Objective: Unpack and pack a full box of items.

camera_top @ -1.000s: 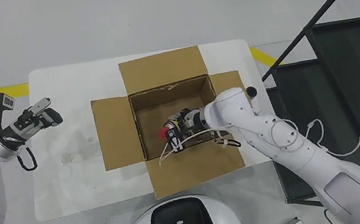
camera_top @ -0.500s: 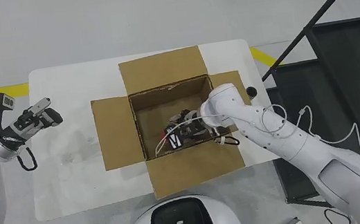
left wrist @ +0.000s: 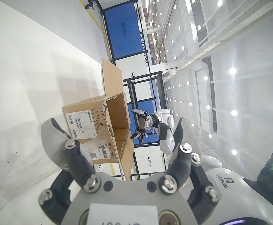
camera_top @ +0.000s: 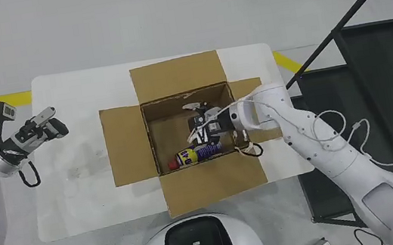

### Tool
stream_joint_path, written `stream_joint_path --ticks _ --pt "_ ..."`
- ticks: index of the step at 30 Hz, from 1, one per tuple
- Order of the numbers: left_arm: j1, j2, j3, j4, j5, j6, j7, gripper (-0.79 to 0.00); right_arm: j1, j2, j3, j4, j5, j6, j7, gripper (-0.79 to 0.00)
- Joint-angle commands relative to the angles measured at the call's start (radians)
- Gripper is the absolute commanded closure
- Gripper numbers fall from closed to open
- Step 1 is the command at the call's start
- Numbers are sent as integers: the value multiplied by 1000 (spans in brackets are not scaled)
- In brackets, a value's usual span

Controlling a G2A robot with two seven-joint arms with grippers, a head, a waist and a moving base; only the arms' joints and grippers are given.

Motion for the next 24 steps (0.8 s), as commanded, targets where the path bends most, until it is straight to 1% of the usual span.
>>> stream_joint_path --ticks 1,3,5,9,12,14,17,24 --pt "0 0 0 0 0 0 0 -785 -59 18 78 -30 9 19 -74 -785" --pt "0 0 0 0 0 0 0 -785 -129 37 160 -63 7 35 -122 -785" --pt "0 0 0 0 0 0 0 -785 -206 56 241 -98 -3 54 -133 -785" --pt "0 0 0 0 0 0 0 -785 -356 86 400 -140 14 73 -117 -785" --pt "0 0 0 0 0 0 0 -785 -462 100 509 -158 54 101 -102 -785" --pt "0 0 0 0 0 0 0 -785 -522 108 570 -180 45 118 -72 -785" --pt "0 0 0 0 0 0 0 -785 -586 113 623 -212 55 125 -102 -785" --pt "0 0 0 0 0 0 0 -785 -586 113 623 -212 55 125 -102 -785"
